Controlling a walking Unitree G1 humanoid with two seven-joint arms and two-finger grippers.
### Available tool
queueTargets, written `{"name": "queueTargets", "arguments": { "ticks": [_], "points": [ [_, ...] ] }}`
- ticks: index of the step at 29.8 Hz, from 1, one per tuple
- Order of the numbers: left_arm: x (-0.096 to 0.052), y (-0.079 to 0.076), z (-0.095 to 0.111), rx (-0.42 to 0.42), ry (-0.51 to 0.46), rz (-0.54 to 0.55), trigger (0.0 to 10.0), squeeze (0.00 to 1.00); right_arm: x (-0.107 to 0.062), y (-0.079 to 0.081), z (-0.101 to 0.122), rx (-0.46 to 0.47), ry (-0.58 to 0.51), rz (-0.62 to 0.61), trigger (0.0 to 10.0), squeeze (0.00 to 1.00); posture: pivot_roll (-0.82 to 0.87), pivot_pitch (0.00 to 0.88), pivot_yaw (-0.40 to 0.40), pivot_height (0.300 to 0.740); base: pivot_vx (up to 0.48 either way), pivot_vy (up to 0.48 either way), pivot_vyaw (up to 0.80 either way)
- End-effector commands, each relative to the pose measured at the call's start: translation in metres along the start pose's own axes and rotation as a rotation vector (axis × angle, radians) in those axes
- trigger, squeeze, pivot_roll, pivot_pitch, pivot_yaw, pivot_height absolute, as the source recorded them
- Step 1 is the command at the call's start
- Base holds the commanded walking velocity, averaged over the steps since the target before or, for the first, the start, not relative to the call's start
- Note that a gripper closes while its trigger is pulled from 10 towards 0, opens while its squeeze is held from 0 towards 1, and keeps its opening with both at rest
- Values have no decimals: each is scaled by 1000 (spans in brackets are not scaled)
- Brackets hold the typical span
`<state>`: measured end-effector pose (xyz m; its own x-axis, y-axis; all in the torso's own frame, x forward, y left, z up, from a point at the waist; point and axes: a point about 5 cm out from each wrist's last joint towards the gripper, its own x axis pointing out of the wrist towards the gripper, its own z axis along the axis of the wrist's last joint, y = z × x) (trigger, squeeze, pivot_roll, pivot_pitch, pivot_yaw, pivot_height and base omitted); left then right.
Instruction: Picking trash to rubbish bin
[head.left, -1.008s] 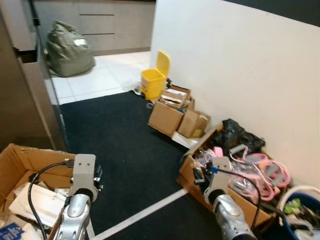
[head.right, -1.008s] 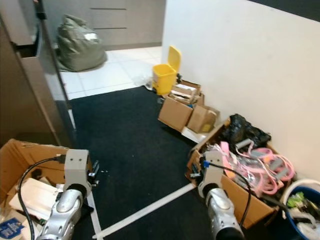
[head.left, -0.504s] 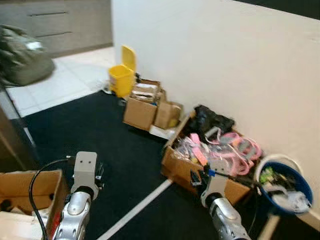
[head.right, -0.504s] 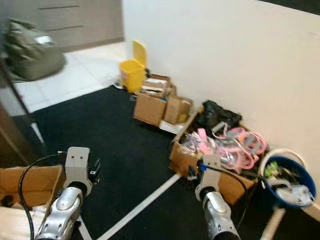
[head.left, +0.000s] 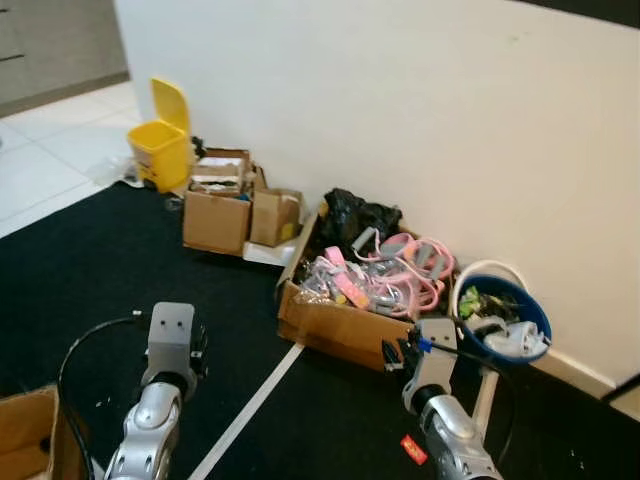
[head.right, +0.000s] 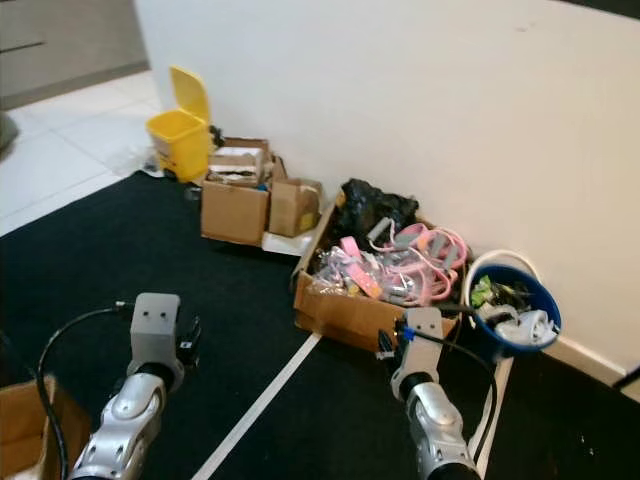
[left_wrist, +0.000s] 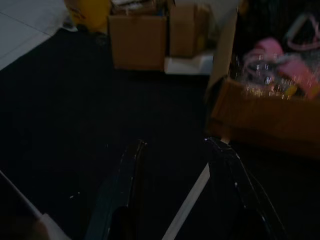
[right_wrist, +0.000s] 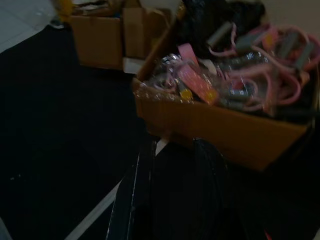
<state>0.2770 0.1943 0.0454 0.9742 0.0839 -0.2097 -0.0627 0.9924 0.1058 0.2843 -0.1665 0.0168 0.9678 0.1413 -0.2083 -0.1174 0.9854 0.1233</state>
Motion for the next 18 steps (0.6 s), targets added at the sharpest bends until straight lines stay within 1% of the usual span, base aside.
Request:
{"name": "queueTargets", "arguments": {
  "ticks": [1, 18],
  "points": [
    [-1, -2, -2, 7, 11, -10, 10000, 0, -3, -5, -2, 1, 13, -20, 10000, 0, 32, 86, -35, 740, 0, 0, -656],
    [0, -5, 0, 9, 15, -30, 10000, 0, -5, -4, -4, 2, 10, -31, 10000, 0, 25, 101, -18, 740, 0, 0, -656]
  ]
}}
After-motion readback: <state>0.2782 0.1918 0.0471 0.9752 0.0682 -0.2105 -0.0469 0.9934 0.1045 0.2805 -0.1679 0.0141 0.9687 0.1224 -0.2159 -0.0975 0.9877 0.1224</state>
